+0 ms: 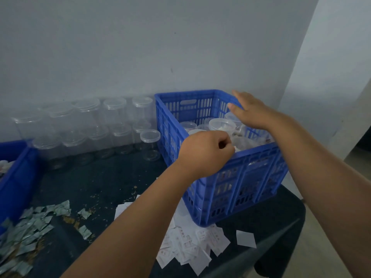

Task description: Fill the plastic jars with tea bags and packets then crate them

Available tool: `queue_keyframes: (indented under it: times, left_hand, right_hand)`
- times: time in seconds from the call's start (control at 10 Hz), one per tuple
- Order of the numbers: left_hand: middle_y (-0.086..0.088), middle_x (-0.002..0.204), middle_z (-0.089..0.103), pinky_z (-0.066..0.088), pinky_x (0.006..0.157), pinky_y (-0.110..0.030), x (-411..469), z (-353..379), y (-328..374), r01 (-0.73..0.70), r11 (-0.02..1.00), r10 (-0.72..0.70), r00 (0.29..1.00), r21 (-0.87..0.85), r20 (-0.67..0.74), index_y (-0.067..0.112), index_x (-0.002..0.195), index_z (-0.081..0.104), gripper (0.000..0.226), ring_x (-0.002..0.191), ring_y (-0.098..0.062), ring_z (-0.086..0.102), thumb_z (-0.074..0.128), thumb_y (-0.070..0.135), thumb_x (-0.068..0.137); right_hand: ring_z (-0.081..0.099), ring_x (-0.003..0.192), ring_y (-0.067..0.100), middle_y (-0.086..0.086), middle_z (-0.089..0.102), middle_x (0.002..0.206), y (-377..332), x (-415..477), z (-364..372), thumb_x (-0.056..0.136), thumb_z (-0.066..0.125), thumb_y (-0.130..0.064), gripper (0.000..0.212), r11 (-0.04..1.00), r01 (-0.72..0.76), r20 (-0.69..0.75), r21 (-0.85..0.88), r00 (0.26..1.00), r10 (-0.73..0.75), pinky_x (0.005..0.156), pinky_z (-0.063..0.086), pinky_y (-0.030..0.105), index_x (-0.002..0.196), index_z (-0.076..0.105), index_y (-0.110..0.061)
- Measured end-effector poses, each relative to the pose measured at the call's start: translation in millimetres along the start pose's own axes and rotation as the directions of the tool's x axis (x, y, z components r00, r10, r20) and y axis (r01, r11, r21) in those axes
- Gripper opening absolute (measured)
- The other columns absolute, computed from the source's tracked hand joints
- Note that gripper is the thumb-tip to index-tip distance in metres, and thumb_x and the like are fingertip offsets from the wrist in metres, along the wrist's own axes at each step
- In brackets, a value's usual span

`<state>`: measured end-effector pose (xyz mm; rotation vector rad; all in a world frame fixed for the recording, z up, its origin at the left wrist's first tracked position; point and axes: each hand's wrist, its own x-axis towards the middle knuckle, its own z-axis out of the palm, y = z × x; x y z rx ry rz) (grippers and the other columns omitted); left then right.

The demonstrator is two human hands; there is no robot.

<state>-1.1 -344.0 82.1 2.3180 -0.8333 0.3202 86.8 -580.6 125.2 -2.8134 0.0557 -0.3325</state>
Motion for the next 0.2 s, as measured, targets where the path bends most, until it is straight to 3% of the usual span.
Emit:
queue_keyframes:
  times: [0.1,0.2]
  left_hand:
    - [0.012,0.078,0.071,0.057,0.07,-0.039,-6,-8,3,0.007,0.994,-0.008,1.0,-0.106,-0.011,0.031,0.091,0.074,0.02,0.071,-0.006,0.062,0.059,0.038,0.103]
    - [0.013,0.074,0.072,0.053,0.06,-0.033,-13,-16,7,-0.008,0.909,-0.026,0.997,-0.416,-0.075,0.016,0.094,0.078,0.021,0.063,-0.006,0.062,0.062,0.024,0.105]
  right_hand:
    - [0.066,0.124,0.016,-0.005,0.064,0.144,-39,-34,-10,0.105,0.044,-0.068,0.052,0.974,0.17,-0.098,0.152,0.983,-0.157,0.103,0.05,0.034,0.139,0.063,-0.032]
    - [0.069,0.104,0.001,-0.02,0.073,0.111,-80,-70,-7,0.108,0.053,-0.056,0.036,0.916,0.343,-0.138,0.205,0.937,-0.32,0.094,0.056,0.033,0.117,0.073,-0.028]
